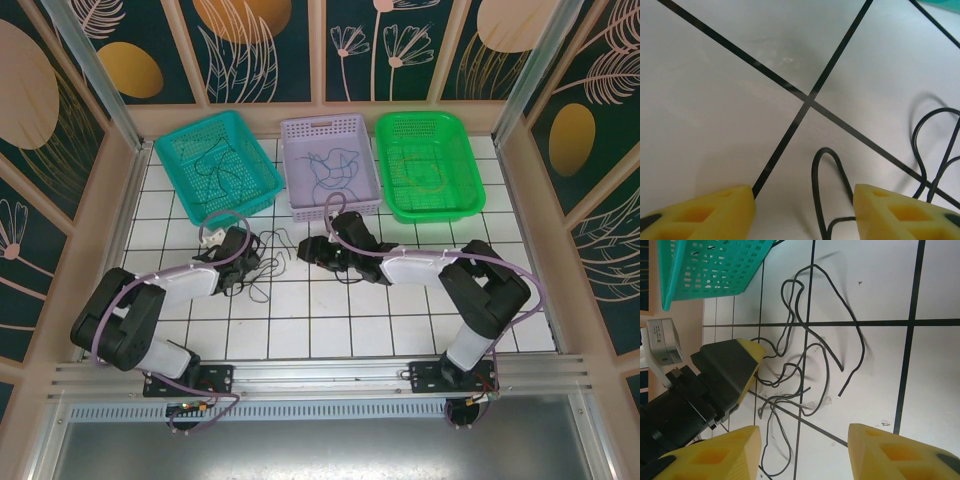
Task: Untangle the cables
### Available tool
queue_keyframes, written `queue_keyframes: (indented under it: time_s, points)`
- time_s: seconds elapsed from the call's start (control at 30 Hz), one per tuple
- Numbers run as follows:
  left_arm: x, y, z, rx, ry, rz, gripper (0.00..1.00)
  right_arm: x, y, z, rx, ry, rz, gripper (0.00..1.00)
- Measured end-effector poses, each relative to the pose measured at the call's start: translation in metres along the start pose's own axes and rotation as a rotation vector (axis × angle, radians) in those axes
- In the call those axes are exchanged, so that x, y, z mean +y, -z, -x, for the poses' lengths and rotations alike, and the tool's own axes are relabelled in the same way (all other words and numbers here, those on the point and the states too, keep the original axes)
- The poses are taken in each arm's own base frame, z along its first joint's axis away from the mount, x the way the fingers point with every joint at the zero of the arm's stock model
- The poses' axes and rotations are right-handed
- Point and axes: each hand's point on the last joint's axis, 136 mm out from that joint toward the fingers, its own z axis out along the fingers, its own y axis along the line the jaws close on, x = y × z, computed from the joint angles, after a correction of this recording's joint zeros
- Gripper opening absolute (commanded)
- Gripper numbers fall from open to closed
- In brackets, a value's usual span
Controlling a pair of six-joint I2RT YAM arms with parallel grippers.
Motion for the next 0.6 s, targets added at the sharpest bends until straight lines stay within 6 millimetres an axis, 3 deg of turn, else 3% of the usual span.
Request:
queue_keyframes:
  time_s: [0.07,0.13,0.27,0.4,0.6]
  points:
    - [-0.003,-0.004,0.001,-0.008,-0.018,-0.011,0.18,0.000,0.000,0.000,-0.001,0.000,-0.001,0.49]
    - [-0.007,-0.008,0.001,-0.010,-0.028,-0.036,0.00,-0.001,0.000,0.001,-0.004,-0.001,-0.002,0.49]
    - [-0.029,-0.004,-0.015,0.012,-0.098,-0.133,0.00,-0.004,0.008,0.005,-0.023,-0.009,-0.006,0.49]
    - [-0.064,0.017,-0.038,0.029,-0.196,-0.263,0.00,-0.013,0.024,0.017,-0.064,-0.063,-0.009,0.49]
    - [-0.089,0.040,-0.046,0.011,-0.247,-0.370,0.00,-0.027,0.040,0.034,-0.103,-0.245,-0.035,0.49]
